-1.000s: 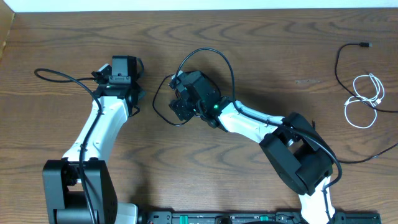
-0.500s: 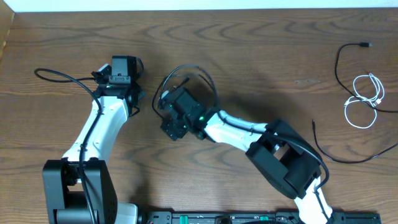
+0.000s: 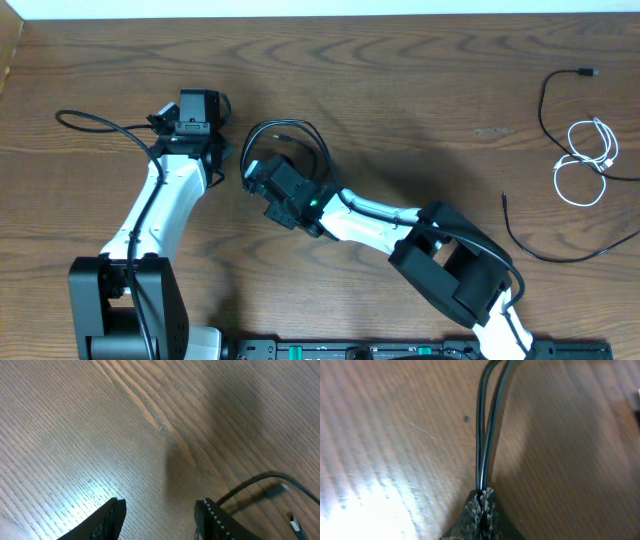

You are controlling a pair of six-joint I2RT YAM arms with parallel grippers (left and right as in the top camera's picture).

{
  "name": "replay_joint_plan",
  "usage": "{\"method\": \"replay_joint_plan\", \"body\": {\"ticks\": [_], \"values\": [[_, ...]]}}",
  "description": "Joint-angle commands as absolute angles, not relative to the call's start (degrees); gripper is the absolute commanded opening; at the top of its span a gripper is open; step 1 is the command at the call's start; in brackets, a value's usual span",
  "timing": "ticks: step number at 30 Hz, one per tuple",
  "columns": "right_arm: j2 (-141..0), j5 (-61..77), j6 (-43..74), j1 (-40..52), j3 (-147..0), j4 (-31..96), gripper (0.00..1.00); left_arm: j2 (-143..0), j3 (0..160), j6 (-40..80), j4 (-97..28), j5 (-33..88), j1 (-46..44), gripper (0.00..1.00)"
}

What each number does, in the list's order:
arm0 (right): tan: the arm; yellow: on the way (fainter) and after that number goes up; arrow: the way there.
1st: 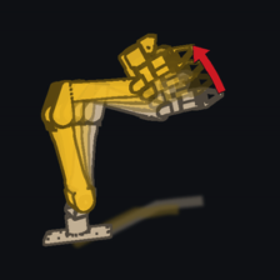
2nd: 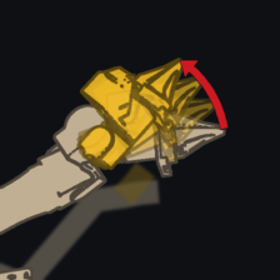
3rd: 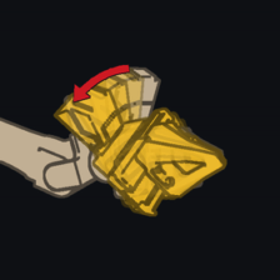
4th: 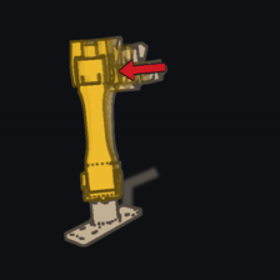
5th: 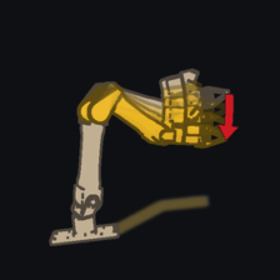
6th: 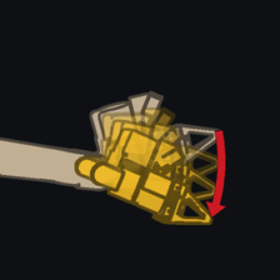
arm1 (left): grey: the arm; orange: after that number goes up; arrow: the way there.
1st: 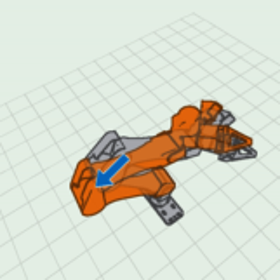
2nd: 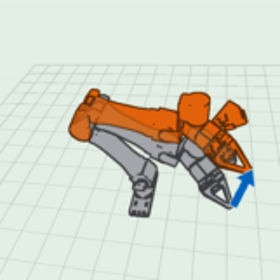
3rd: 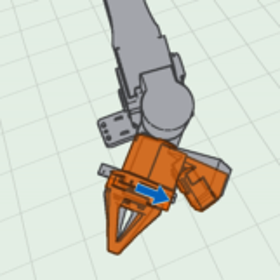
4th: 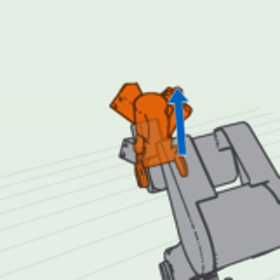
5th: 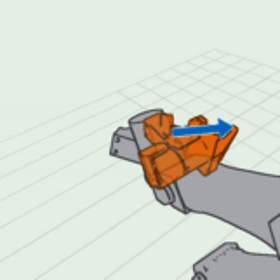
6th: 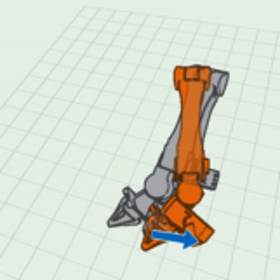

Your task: Untangle cables

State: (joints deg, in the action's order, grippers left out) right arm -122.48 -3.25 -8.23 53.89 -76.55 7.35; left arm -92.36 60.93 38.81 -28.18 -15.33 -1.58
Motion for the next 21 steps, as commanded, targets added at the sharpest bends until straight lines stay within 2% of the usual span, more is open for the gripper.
{"method": "replay_joint_plan", "body": {"ticks": [1, 15, 16, 18, 19, 21], "values": [[-119.6, -7.4, -9.1, 53.6, -75.5, 8.4, 0.01, -92.6, 60.2, 38.9, -28.4, -15.7, -1.4, 0.50], [-106.5, -7.6, -10.4, 52.0, -75.5, 9.2, 0.01, -92.6, 60.2, 38.9, -28.4, -15.7, -1.4, 0.51], [-106.3, -7.6, -10.4, 52.0, -75.5, 9.2, 0.12, -92.6, 60.2, 38.9, -28.4, -15.7, -1.4, 0.51], [-106.3, -7.3, -10.3, 52.1, -75.5, 9.1, 0.84, -92.6, 60.2, 38.9, -28.3, -15.7, -1.4, 0.51], [-106.3, -7.3, -10.3, 52.2, -75.5, 9.1, 0.97, -92.6, 60.2, 38.9, -28.3, -15.7, -1.4, 0.51], [-106.4, -7.4, -10.3, 52.6, -75.5, 9.3, 0.99, -92.6, 60.1, 38.9, -28.3, -15.7, -1.4, 0.51]]}}
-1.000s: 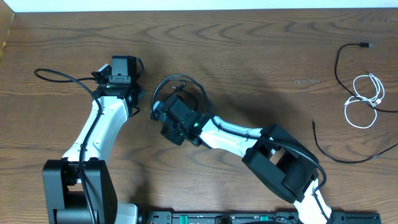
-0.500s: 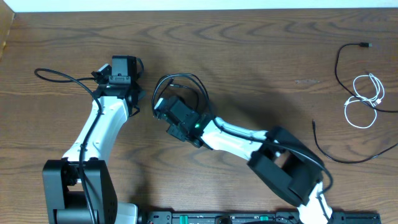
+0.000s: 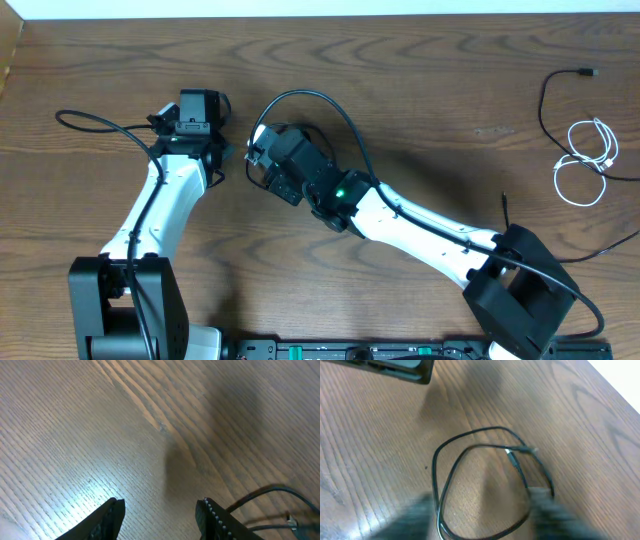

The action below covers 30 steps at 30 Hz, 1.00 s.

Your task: Untangle cables

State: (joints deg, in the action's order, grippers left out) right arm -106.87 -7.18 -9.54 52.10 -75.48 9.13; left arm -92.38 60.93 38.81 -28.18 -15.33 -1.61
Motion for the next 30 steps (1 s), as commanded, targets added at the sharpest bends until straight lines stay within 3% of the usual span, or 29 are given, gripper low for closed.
{"method": "replay_joint_plan", "body": {"ticks": [1, 4, 10, 13, 21, 25, 27, 29, 30], "values": [[-106.4, -7.3, -10.3, 52.6, -75.5, 9.3, 0.98, -92.6, 60.1, 38.9, -28.3, -15.7, -1.4, 0.51], [-106.5, -6.7, -10.3, 52.6, -75.5, 9.5, 0.83, -92.6, 60.2, 38.9, -28.3, -15.7, -1.4, 0.51], [-108.6, -0.6, -10.4, 52.6, -75.5, 10.5, 0.67, -92.6, 60.2, 38.9, -28.3, -15.7, -1.4, 0.51], [-111.1, 2.8, -10.4, 52.6, -75.5, 10.0, 0.70, -92.6, 60.1, 38.9, -28.3, -15.7, -1.4, 0.59], [-119.9, 3.0, -10.4, 52.6, -75.5, 5.6, 0.79, -92.6, 60.1, 42.8, -31.0, -15.7, 0.3, 0.59], [-122.2, 3.0, -10.4, 52.6, -75.5, 4.2, 0.91, -92.6, 60.1, 46.0, -33.0, -15.7, 4.4, 0.59], [-123.1, 3.0, -10.4, 52.6, -75.5, 4.1, 0.92, -92.6, 60.1, 47.4, -33.8, -15.5, 6.3, 0.61], [-124.0, 3.4, -10.4, 52.6, -75.5, 4.1, 0.81, -92.6, 60.1, 48.5, -34.1, -15.5, 7.2, 0.72], [-124.7, 3.4, -10.4, 52.6, -75.5, 4.1, 0.62, -92.6, 60.1, 48.6, -34.0, -15.5, 7.3, 0.79]]}}
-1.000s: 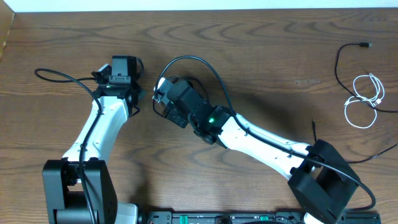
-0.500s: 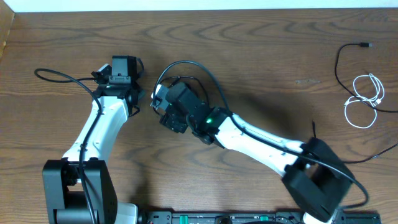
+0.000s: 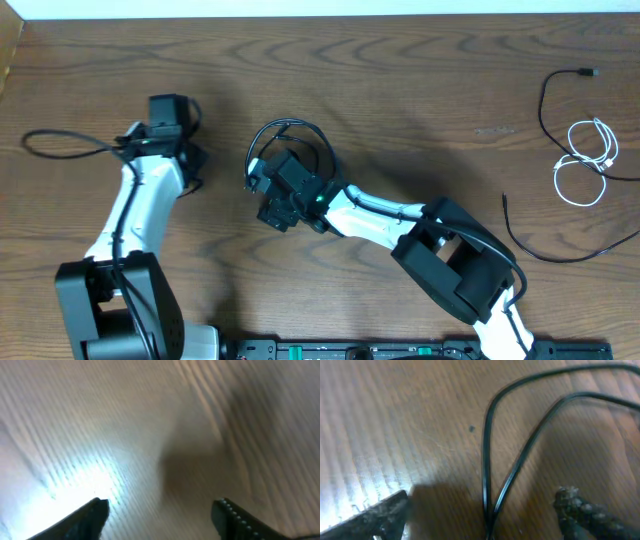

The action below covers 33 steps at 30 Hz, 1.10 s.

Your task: Untangle cables

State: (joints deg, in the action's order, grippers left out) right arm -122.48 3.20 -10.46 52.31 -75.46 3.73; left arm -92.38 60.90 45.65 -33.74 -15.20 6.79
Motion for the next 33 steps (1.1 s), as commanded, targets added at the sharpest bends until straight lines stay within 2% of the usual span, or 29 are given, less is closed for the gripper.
{"method": "replay_joint_plan", "body": {"ticks": [1, 2, 9, 24, 25, 26, 27, 28, 30, 33], "values": [[-124.9, 3.4, -10.4, 52.6, -75.5, 4.1, 0.35, -92.6, 60.1, 48.8, -34.0, -15.5, 7.3, 0.82], [-125.4, 3.4, -10.4, 52.6, -75.5, 4.1, 0.01, -92.6, 60.1, 48.8, -34.0, -15.5, 7.3, 0.83], [-123.0, 3.4, -11.2, 51.7, -75.5, 5.0, 0.01, -92.6, 60.1, 48.8, -33.8, -15.5, 7.3, 0.84], [-102.7, 3.4, -11.2, 50.9, -75.5, 6.8, 0.01, -92.6, 60.1, 48.8, -33.6, -15.5, 7.3, 0.84], [-102.3, 3.4, -11.2, 50.9, -75.5, 6.8, 0.14, -92.6, 60.1, 48.8, -33.6, -15.5, 7.3, 0.84], [-102.2, 3.4, -11.2, 50.9, -75.5, 6.8, 0.41, -92.6, 60.1, 48.8, -33.6, -15.5, 7.3, 0.84], [-102.2, 3.4, -11.2, 50.9, -75.5, 6.8, 0.61, -92.6, 60.1, 48.8, -33.6, -15.5, 7.3, 0.84], [-102.3, 3.4, -11.2, 50.9, -75.5, 6.9, 0.74, -92.6, 60.1, 48.8, -33.6, -15.5, 7.3, 0.84], [-102.6, 3.4, -11.2, 50.9, -75.5, 7.2, 0.87, -92.6, 60.1, 48.8, -33.6, -15.5, 7.3, 0.84], [-103.0, 3.4, -11.2, 50.9, -75.5, 7.5, 0.93, -92.6, 60.1, 48.8, -33.6, -15.5, 7.3, 0.84]]}}
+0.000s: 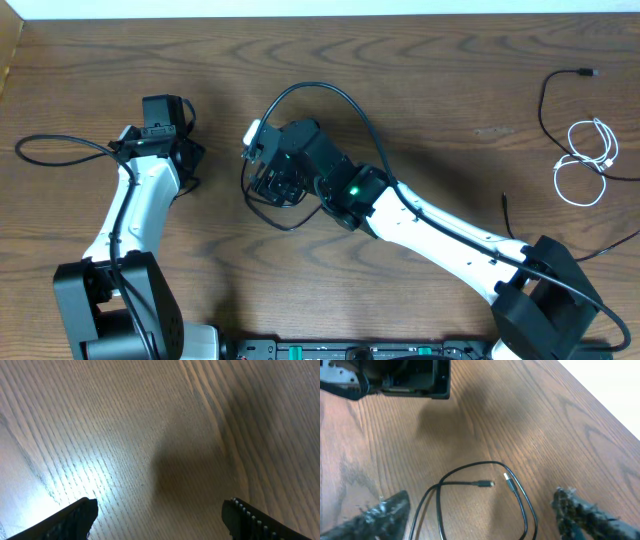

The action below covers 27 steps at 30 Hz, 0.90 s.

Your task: Untangle cables

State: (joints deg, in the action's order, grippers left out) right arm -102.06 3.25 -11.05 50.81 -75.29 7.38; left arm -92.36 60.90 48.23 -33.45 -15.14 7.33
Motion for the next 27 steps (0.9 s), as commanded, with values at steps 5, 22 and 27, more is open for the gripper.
{"method": "replay_joint_plan", "body": {"ticks": [5, 22, 27], "values": [[-105.0, 3.4, -11.2, 50.9, -75.5, 7.7, 0.96, -92.6, 60.1, 48.8, -33.6, -15.5, 7.3, 0.84], [-121.8, 3.6, -11.2, 54.2, -75.5, 4.8, 0.99, -92.6, 60.1, 48.8, -33.6, -15.5, 7.3, 0.84], [-124.9, 3.3, -11.7, 54.4, -75.5, 4.6, 0.91, -92.6, 60.1, 48.8, -33.6, -15.5, 7.3, 0.85]]}}
